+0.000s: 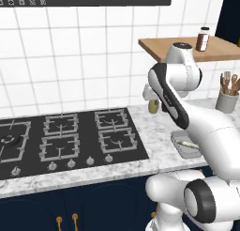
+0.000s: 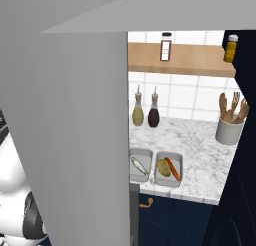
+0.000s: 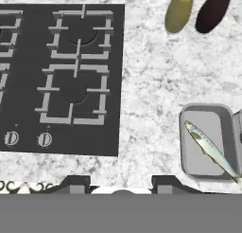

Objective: Take the meat container that has the fish and place it on the second highest rack of the freezer. Then take the vegetable container that has the carrot and potato and place it on the highest rack of the freezer.

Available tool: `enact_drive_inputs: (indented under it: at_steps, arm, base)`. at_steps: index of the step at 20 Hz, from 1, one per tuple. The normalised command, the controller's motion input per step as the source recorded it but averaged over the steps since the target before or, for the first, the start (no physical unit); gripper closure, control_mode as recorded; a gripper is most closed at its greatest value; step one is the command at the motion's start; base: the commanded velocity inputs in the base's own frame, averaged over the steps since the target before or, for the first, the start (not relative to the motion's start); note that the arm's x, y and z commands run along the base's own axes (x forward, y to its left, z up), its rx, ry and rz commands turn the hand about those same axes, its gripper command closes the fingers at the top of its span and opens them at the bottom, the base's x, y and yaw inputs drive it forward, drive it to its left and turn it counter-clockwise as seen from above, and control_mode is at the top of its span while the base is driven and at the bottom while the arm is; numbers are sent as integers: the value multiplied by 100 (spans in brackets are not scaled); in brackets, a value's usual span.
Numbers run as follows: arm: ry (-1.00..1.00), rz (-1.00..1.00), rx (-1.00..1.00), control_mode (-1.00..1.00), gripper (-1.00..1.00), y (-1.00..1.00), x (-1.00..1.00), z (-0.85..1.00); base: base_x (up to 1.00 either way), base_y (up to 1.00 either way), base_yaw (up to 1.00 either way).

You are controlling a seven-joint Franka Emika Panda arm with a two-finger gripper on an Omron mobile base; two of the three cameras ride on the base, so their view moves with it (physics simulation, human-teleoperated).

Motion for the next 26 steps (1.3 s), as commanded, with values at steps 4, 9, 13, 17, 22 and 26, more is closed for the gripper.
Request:
enact_drive_inputs:
  at_steps: [4,9,13,17,22,26]
  arm:
    - [1,-1,0,-100,-100,-2,-41,-41]
    - [-3,-45,14,-100,-100,-61,-65,-73]
    - [1,-60,21,-100,-100,-95,-4,-50]
    - [16,-56,20,-100,-100,-88,1,-24]
    - [25,-49,24,-100,-100,-89,17,-14]
    - [29,-48,24,-100,-100,-61,20,-52]
  base:
    - [0,0,0]
    - [0,0,0]
    - [0,0,0]
    - [0,0,0]
    - [0,0,0]
    - [0,0,0]
